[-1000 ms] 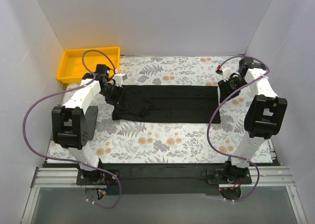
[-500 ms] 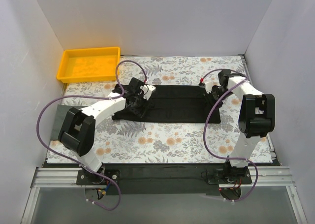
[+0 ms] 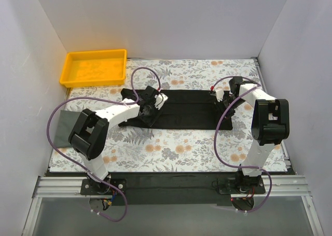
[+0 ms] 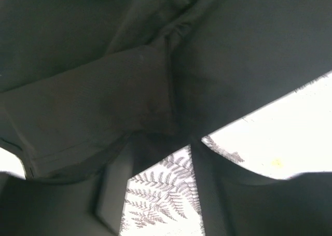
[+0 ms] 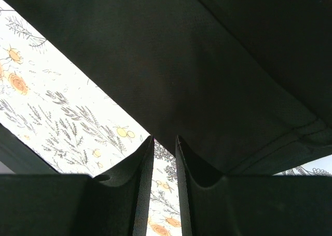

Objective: Fold and stack the t-shirts
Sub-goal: Fold the tshirt

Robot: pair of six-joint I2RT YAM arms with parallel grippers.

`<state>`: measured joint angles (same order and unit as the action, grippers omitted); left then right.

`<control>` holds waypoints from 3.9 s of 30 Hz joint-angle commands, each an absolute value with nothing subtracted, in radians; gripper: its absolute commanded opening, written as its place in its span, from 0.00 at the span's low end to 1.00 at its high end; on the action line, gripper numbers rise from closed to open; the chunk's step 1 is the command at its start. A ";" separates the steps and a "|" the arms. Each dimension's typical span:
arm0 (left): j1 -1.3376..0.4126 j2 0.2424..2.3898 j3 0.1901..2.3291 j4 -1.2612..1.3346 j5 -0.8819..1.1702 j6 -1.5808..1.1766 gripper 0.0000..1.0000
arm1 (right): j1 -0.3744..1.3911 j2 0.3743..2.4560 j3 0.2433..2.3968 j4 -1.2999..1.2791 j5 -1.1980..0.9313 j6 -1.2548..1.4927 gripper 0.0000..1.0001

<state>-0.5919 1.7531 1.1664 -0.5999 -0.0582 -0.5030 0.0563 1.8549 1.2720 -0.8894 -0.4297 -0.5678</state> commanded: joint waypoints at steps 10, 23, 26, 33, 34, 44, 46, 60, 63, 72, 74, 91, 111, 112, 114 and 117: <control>-0.594 1.783 1.270 -0.554 -0.242 -0.453 0.00 | 0.055 1.858 1.267 -0.876 -0.422 -0.591 0.29; -0.607 1.756 1.289 -0.707 -0.074 -0.486 0.46 | 0.054 1.861 1.264 -0.881 -0.414 -0.606 0.30; -0.611 1.756 1.270 -0.684 -0.106 -0.495 0.47 | 0.054 1.864 1.256 -0.876 -0.420 -0.607 0.30; -0.612 1.812 1.273 -0.632 -0.132 -0.499 0.39 | 0.054 1.867 1.249 -0.876 -0.423 -0.606 0.30; -0.612 1.818 1.273 -0.627 -0.138 -0.499 0.36 | 0.052 1.865 1.249 -0.876 -0.422 -0.607 0.30; -0.612 1.832 1.270 -0.620 -0.089 -0.502 0.41 | 0.051 1.873 1.249 -0.877 -0.417 -0.612 0.30; -0.612 1.830 1.259 -0.618 -0.066 -0.502 0.47 | 0.051 1.876 1.250 -0.877 -0.417 -0.612 0.29; -0.612 1.836 1.273 -0.555 -0.232 -0.425 0.00 | 0.044 1.882 1.236 -0.876 -0.420 -0.618 0.29; -0.612 1.845 1.316 -0.557 -0.245 -0.377 0.00 | 0.043 1.887 1.238 -0.877 -0.420 -0.618 0.29; -0.624 1.923 1.402 -0.522 -0.258 -0.126 0.00 | 0.041 1.893 1.236 -0.877 -0.423 -0.617 0.29; -0.634 1.936 1.397 -0.488 -0.273 -0.071 0.00 | 0.040 1.894 1.232 -0.877 -0.422 -0.618 0.29; -0.650 1.802 1.112 -0.063 -0.201 0.366 0.03 | 0.041 1.898 1.227 -0.879 -0.425 -0.612 0.29; -0.649 1.746 0.986 0.158 -0.046 0.613 0.24 | 0.040 1.885 1.226 -0.887 -0.422 -0.607 0.29; -0.644 1.730 1.020 0.111 -0.038 0.560 0.27 | 0.040 1.887 1.227 -0.887 -0.423 -0.607 0.29; -0.635 1.681 1.104 -0.059 0.027 0.399 0.32 | 0.041 1.885 1.229 -0.888 -0.426 -0.607 0.29; -0.606 1.603 1.150 -0.234 0.109 0.245 0.32 | 0.040 1.882 1.230 -0.888 -0.431 -0.606 0.29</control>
<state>-0.6304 1.7554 1.0737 -0.0555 0.0074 0.4652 0.0452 1.8935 1.2339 -0.8799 -0.4152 -0.6048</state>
